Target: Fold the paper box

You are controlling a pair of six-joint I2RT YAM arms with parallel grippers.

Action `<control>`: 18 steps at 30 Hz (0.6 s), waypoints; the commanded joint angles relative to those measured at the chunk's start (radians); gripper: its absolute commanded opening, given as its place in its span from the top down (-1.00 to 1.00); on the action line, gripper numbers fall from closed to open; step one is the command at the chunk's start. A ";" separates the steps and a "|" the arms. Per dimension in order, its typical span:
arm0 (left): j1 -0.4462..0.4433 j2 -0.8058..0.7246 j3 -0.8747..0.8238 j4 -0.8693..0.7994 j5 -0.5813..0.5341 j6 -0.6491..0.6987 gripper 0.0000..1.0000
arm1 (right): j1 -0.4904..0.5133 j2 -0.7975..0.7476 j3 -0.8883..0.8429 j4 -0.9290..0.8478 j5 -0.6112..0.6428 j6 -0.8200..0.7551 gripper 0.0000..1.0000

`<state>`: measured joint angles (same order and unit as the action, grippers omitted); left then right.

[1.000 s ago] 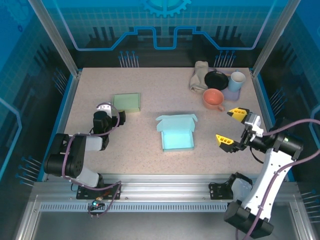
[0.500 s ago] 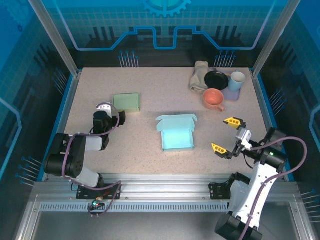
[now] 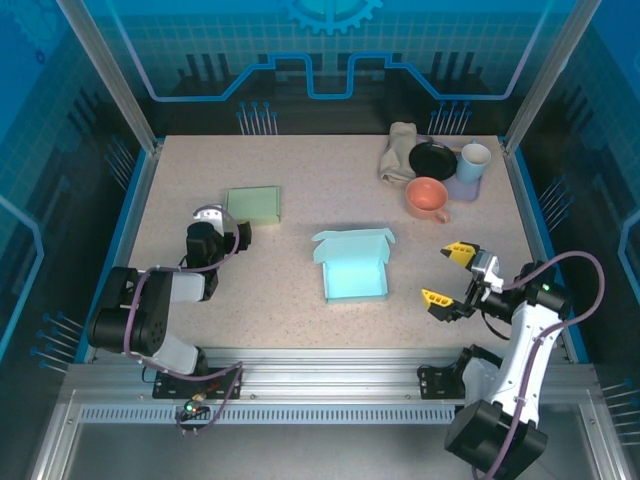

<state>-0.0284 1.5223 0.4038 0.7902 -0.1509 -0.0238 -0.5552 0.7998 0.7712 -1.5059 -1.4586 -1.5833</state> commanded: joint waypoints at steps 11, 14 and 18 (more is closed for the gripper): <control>0.008 -0.006 0.012 -0.003 0.024 0.012 -0.98 | 0.215 -0.201 -0.213 1.136 0.490 0.991 -1.00; 0.008 -0.005 0.010 -0.003 0.024 0.012 -0.98 | 0.274 -0.207 -0.278 1.245 0.825 1.100 -1.00; 0.008 -0.006 0.011 -0.005 0.025 0.012 -0.98 | 0.309 -0.159 -0.291 1.378 0.972 1.347 -1.00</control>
<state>-0.0284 1.5223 0.4038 0.7902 -0.1509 -0.0235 -0.2787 0.6357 0.4961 -0.4004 -0.7597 -0.5606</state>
